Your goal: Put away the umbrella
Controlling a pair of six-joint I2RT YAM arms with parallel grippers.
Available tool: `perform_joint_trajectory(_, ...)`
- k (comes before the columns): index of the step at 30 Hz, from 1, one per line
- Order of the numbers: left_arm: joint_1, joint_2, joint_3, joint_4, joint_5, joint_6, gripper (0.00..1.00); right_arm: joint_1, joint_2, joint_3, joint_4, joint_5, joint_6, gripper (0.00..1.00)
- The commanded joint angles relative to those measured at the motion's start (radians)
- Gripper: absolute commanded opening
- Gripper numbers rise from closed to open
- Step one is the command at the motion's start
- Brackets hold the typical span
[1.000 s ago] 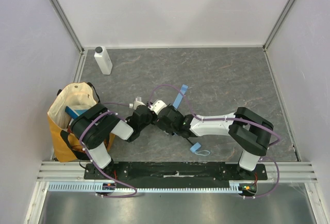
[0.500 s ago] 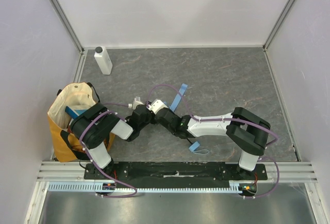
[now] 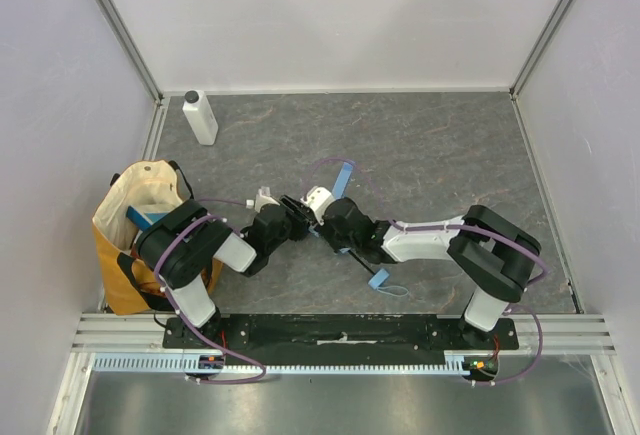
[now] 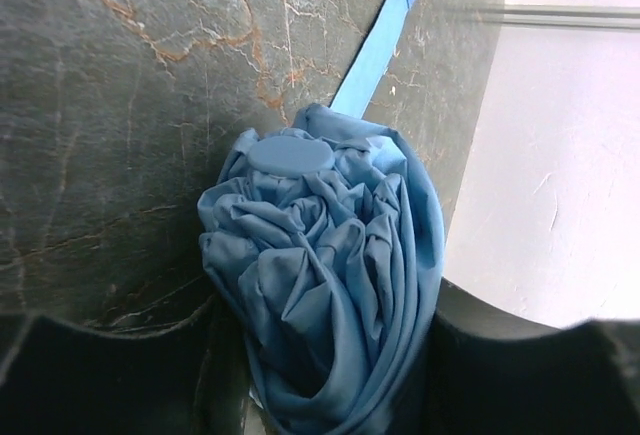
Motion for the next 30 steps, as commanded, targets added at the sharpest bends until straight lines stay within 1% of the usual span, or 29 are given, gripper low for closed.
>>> perform_joint_trajectory(1,0.025,0.004,-0.048,0.119,0.065,0.126,0.63,-0.048,0.032,-0.098,0.005,-0.268,0.057,0.00)
perform_joint_trajectory(3,0.045,0.018,-0.076,0.191,0.090,0.132,0.77,-0.071,0.023,-0.121,0.029,-0.298,0.074,0.00)
perform_joint_trajectory(4,0.056,0.026,-0.090,0.228,0.093,0.132,0.83,-0.079,0.020,-0.135,0.041,-0.315,0.086,0.00)
perform_joint_trajectory(5,0.065,0.030,-0.097,0.266,0.125,0.135,0.87,-0.091,0.018,-0.145,0.058,-0.334,0.097,0.00)
perform_joint_trajectory(7,0.082,0.034,-0.110,0.317,0.156,0.154,0.88,-0.114,0.018,-0.157,0.080,-0.368,0.115,0.00)
perform_joint_trajectory(17,0.090,0.038,-0.125,0.352,0.205,0.155,0.90,-0.226,0.064,-0.145,0.161,-0.625,0.212,0.00)
perform_joint_trajectory(23,0.088,0.085,-0.102,0.342,0.224,0.117,0.91,-0.286,0.096,-0.158,0.287,-0.778,0.313,0.00)
perform_joint_trajectory(25,0.088,0.115,-0.095,0.366,0.224,0.105,0.92,-0.297,0.107,-0.158,0.330,-0.838,0.350,0.00)
perform_joint_trajectory(28,0.088,0.144,-0.079,0.377,0.230,0.094,0.91,-0.326,0.127,-0.168,0.422,-0.910,0.428,0.00)
perform_joint_trajectory(30,0.088,0.155,-0.070,0.377,0.231,0.089,0.91,-0.352,0.142,-0.178,0.512,-0.964,0.500,0.00)
